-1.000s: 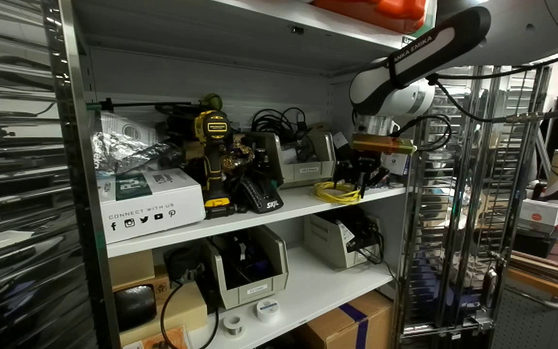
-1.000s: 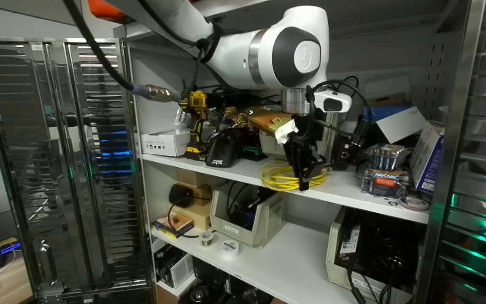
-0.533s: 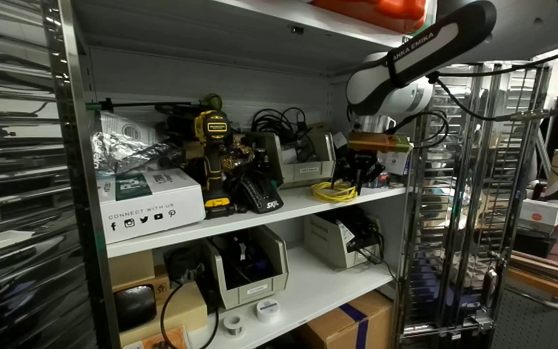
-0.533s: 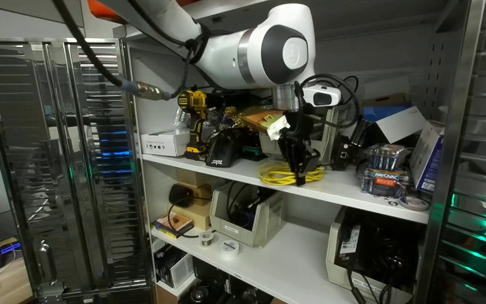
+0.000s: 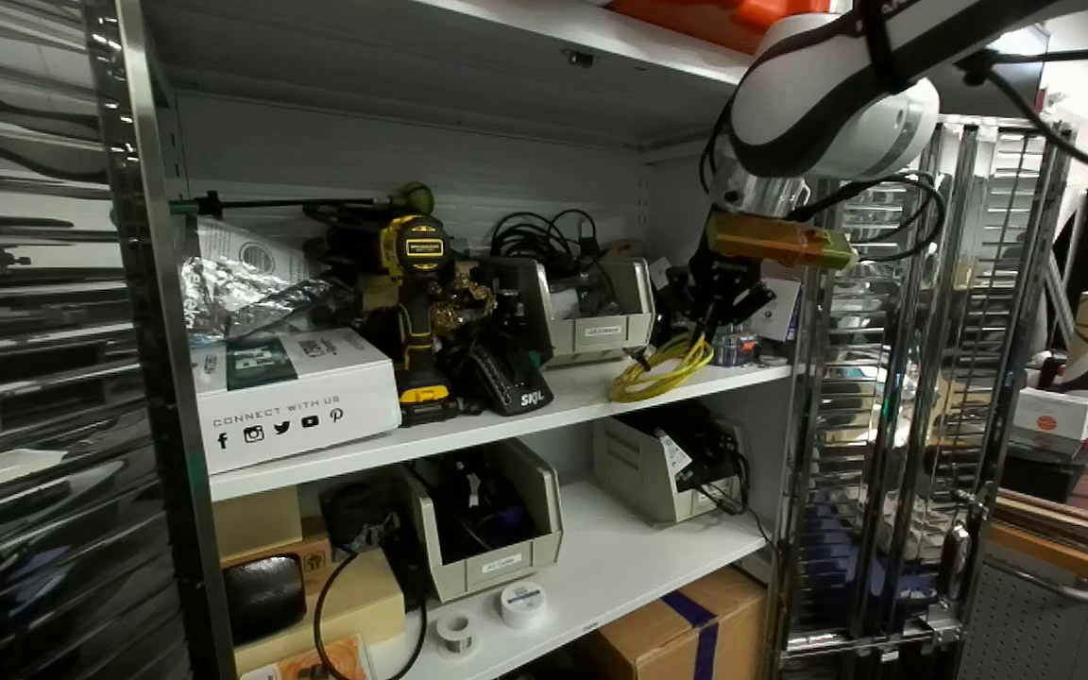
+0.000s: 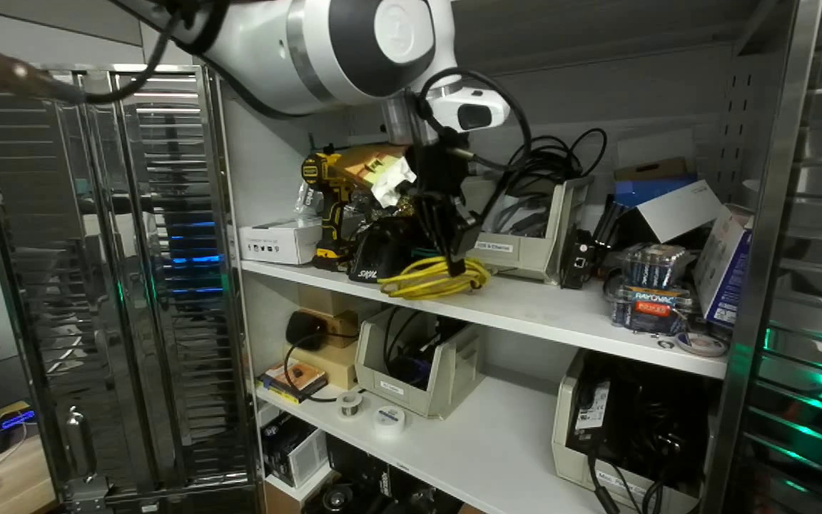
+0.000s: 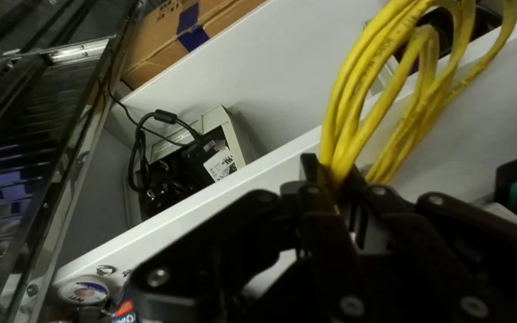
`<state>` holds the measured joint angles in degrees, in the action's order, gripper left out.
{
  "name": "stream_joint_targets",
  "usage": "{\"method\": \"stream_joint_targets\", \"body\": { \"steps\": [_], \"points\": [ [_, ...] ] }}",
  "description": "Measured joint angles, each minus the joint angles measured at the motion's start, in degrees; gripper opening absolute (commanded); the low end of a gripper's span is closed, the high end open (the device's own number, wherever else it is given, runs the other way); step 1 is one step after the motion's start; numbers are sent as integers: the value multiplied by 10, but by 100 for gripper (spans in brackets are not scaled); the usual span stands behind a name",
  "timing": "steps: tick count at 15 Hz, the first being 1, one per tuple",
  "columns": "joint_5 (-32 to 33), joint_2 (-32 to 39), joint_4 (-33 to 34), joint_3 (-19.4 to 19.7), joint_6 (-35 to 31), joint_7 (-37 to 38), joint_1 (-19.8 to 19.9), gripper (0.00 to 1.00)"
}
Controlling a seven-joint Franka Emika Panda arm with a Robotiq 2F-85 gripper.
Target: Put the yellow cable inside the toolbox
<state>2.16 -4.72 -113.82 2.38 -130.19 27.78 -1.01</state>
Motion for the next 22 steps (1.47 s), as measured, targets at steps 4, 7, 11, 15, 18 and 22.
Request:
{"method": "stream_joint_targets", "body": {
  "steps": [4, 7, 11, 15, 18, 22],
  "points": [
    [-3, -76, -76, -10, -120, 6, 6, 12],
    [-18, -93, -98, -15, -210, 15, 13, 11],
    [-56, -73, -93, -22, -334, 20, 16, 11],
    [-63, -20, -41, -24, -447, 19, 0, 10],
    [-72, 44, 37, -24, -506, 6, -21, 9],
    [-83, 152, 147, -30, -560, -34, -26, 8]
  ]
}}
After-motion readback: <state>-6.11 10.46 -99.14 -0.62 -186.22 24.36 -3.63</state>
